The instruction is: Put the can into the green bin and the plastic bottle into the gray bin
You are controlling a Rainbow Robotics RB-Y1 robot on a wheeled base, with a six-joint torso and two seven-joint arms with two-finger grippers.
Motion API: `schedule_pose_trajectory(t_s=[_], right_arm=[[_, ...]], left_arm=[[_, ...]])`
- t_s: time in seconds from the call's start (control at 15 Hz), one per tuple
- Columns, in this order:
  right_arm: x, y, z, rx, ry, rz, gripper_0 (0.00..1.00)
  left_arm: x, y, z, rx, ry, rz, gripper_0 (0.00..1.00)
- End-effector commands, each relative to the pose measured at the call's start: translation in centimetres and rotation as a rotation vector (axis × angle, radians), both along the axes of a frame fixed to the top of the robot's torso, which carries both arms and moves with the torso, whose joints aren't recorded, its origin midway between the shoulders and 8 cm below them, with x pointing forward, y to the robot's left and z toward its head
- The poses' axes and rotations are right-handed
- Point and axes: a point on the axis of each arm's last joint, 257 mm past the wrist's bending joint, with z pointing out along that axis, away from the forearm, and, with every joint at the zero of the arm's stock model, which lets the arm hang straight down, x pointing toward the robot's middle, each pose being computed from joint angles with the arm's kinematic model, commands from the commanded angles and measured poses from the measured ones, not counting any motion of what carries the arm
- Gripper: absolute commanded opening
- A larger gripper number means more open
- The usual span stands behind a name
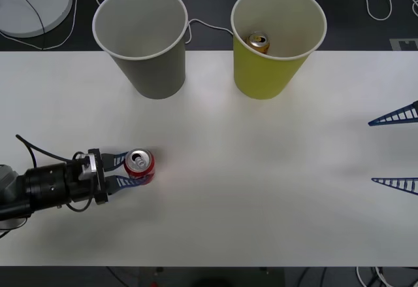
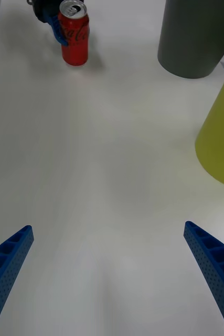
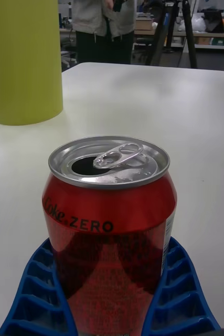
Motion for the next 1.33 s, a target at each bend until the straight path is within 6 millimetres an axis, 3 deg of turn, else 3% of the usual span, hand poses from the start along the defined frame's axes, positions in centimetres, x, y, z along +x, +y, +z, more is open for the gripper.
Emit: schedule_pose_trajectory(t_s=[0.07, 0.67, 1.33], right_arm=[[0.0, 0.0, 0.0, 0.0, 0.0, 0.0, 1.0], [0.0, 0.0, 0.0, 0.0, 0.0, 0.0, 1.0], [0.0, 0.0, 0.0, 0.0, 0.0, 0.0, 1.0]], left_arm=[[0.4, 0.9, 0.7, 0.01, 0.031, 0.007, 0.0], [2.1, 6.3, 5.5, 0.195, 0.135, 0.029, 0.0], [3.0, 7.9, 12.1, 0.344, 0.244, 0.118, 0.0]])
